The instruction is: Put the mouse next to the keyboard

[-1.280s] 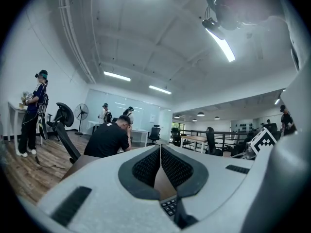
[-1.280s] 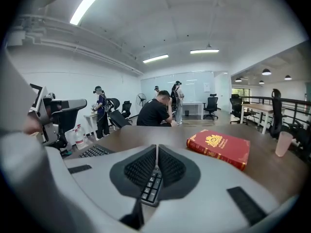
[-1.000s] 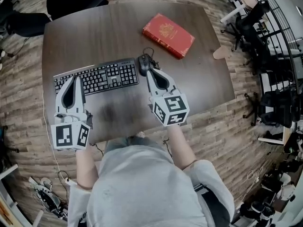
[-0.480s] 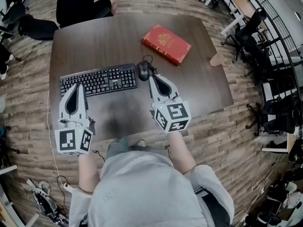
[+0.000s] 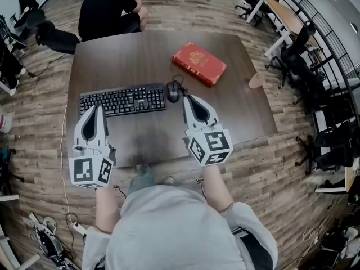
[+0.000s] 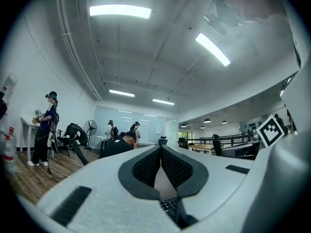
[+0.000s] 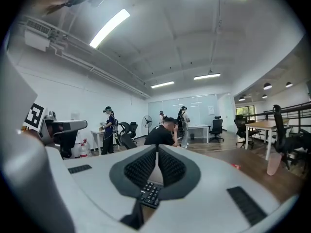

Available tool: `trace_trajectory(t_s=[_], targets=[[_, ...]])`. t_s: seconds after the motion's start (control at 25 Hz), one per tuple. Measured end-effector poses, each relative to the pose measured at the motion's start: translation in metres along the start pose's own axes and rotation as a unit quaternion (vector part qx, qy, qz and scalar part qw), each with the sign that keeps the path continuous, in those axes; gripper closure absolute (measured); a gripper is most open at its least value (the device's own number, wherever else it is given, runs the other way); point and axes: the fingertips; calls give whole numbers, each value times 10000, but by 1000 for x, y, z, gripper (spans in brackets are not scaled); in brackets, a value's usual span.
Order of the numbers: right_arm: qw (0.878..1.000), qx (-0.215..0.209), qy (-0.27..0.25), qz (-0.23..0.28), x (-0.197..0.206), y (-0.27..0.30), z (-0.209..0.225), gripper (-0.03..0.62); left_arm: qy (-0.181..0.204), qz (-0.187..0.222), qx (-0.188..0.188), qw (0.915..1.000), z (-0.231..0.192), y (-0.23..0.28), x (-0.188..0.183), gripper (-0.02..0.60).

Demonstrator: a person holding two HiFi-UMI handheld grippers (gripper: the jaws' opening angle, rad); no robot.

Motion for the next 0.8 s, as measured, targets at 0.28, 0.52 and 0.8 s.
trace_trajectory(t_s=[0.28, 0.52, 0.8], targets=[[9996, -20, -115, 241, -19, -25, -11, 574, -4, 154, -118, 9998, 4, -26, -14, 569], [9990, -38, -187, 407, -30, -42, -18, 574, -9, 249, -189, 9995, 7, -43, -21, 569], [9982, -108, -261, 526, -39, -56, -26, 574, 9, 329, -301, 9990, 8, -59, -29, 569]])
Point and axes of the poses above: the fingertips, and each gripper's own axes: y forward along the fingers, z to its right, x out of its underside, and after that the axes turned 14 degrees about -x, right-handed
